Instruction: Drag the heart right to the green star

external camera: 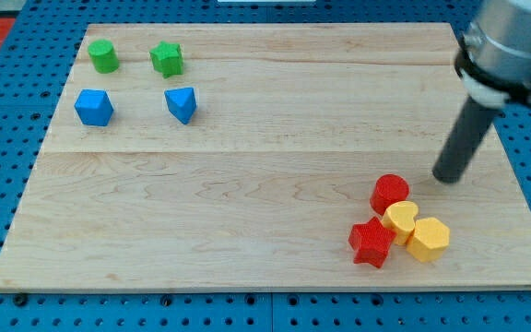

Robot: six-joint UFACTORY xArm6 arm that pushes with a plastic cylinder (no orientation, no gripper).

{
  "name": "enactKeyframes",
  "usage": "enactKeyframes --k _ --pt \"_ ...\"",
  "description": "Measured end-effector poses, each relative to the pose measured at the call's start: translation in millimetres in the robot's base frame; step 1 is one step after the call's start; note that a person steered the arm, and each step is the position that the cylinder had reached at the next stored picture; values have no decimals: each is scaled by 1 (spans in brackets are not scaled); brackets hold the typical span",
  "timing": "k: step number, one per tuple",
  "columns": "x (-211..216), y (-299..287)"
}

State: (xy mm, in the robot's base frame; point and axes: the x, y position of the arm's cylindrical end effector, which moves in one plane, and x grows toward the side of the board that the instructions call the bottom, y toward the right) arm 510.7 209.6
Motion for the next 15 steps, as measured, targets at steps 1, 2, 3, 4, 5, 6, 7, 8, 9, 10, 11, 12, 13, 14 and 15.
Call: enactKeyframes --k 1,2,3,4,5,6,7,8,9,10,11,12,13,14,15 --pt "31 31" --pt "73 25" --pt "79 4" --pt "79 -15" --pt "66 -36" --pt "44 -53" --pt "24 -78" --pt "12 -104" --pt "1 -114" --pt "-10 -122" --pt "-12 -127" --pt "3 -128" --pt "3 -129" --pt "11 -127" --pt "9 -143"
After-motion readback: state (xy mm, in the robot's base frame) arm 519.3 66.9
